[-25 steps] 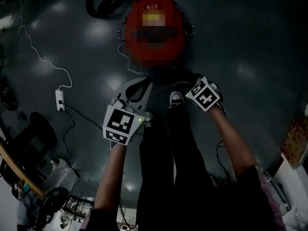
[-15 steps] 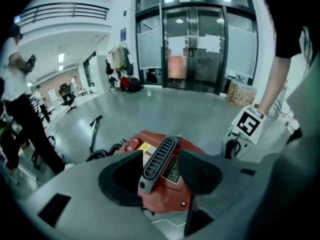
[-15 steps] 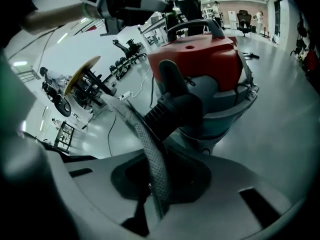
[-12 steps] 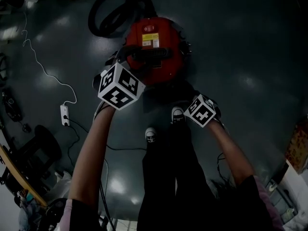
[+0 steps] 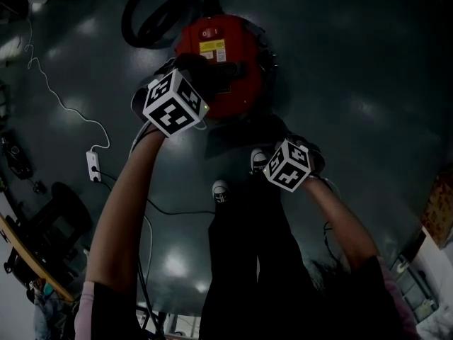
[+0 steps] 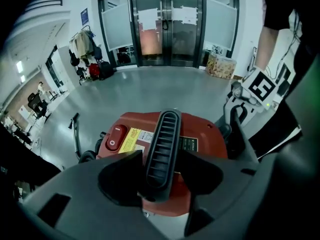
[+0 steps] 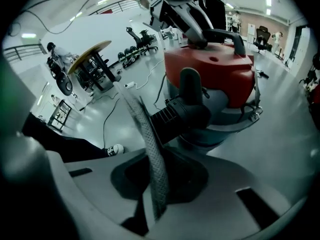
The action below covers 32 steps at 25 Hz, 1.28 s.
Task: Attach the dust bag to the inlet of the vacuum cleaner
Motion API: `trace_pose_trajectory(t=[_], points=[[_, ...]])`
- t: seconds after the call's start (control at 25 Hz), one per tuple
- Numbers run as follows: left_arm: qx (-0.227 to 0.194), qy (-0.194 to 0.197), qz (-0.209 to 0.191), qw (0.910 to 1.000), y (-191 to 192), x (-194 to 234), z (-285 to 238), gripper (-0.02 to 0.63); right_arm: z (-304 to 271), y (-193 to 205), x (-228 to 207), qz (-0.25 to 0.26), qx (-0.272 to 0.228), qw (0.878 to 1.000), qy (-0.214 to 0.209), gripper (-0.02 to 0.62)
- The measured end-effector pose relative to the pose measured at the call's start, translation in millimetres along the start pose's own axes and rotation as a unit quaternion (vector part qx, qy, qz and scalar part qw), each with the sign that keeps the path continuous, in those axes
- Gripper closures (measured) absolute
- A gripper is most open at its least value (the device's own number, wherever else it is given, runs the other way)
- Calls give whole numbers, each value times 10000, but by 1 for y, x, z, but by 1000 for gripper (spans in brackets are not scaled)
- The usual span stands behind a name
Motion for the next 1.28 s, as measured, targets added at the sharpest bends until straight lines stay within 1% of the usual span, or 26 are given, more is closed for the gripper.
trace_pose_trajectory(t=[0.04,0.08,0.12,0.16,0.2,0.28,0.32,0.36,0.4,0.48,0.52,0.56,0.6,0.76,0.8,0.84,0.88,0.96,1.04,1.08,1.12,1.2,1.28], points=[[23,42,20,10000,1,0,-1,393,0,0,1,-128,-29,9999,17,537],[47,92,27,9999,1,1,-2,393,-1,0,1,-430,-84,9990,-13,538],[69,139,31,9999,1,1,-3,393,-3,1,0,-881,-165,9959,-104,537],[91,178,32,9998,0,2,-3,393,-5,4,-1,-1429,-272,9891,-249,537],[113,209,28,9997,0,1,-4,393,-7,7,-3,-2025,-398,9775,-429,537],[147,278,-5,9995,-2,0,-4,394,-8,11,-4,-3124,-659,9445,-778,537],[152,334,-32,9993,-2,0,-4,398,-8,12,-4,-3448,-738,9318,-864,537],[150,405,-52,9991,-2,-1,-3,402,-8,12,-4,-3516,-741,9293,-852,537],[147,485,-61,9987,-1,-1,-3,405,-8,11,-4,-3315,-647,9383,-742,537],[154,631,-47,9979,-1,-1,-3,407,-8,8,-5,-2506,-255,9670,-380,537],[157,681,-32,9975,-1,-1,-3,407,-9,7,-5,-2246,-82,9741,-246,537],[152,711,-18,9974,-1,-1,-3,408,-10,7,-6,-2195,17,9755,-175,537],[142,723,-10,9973,-1,0,-3,408,-13,8,-6,-2293,49,9732,-140,537],[153,727,28,9972,2,0,-6,408,-26,13,-5,-3027,-129,9530,22,537],[160,725,40,9972,2,0,-6,408,-26,15,-5,-3082,-185,9511,78,537],[159,725,50,9972,1,-1,-6,408,-24,16,-5,-3026,-216,9528,128,537],[148,726,58,9972,-1,-1,-6,408,-22,16,-5,-2882,-210,9572,163,537],[112,719,71,9973,-2,-1,-6,407,-16,15,-5,-2427,-110,9699,189,537],[101,704,82,9974,-1,0,-6,407,-10,9,-6,-1809,42,9832,244,528],[109,702,87,9974,0,0,-6,407,-6,6,-6,-1482,114,9885,295,506],[120,705,95,9974,1,0,-6,407,-1,4,-7,-1184,171,9923,336,482],[131,721,117,9972,1,0,-6,407,8,-2,-6,-665,235,9968,365,477],[126,730,127,9972,0,0,-6,407,11,-7,-4,-131,271,9987,402,480]])
Point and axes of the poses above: the fingertips, and each gripper's own axes: z backward along the fingers, x to its left, y out of its underside, the point moved 1 cm from there along z, backward along the fingers, and after that the axes turned 1 degree about -x, right-handed, at the moved point
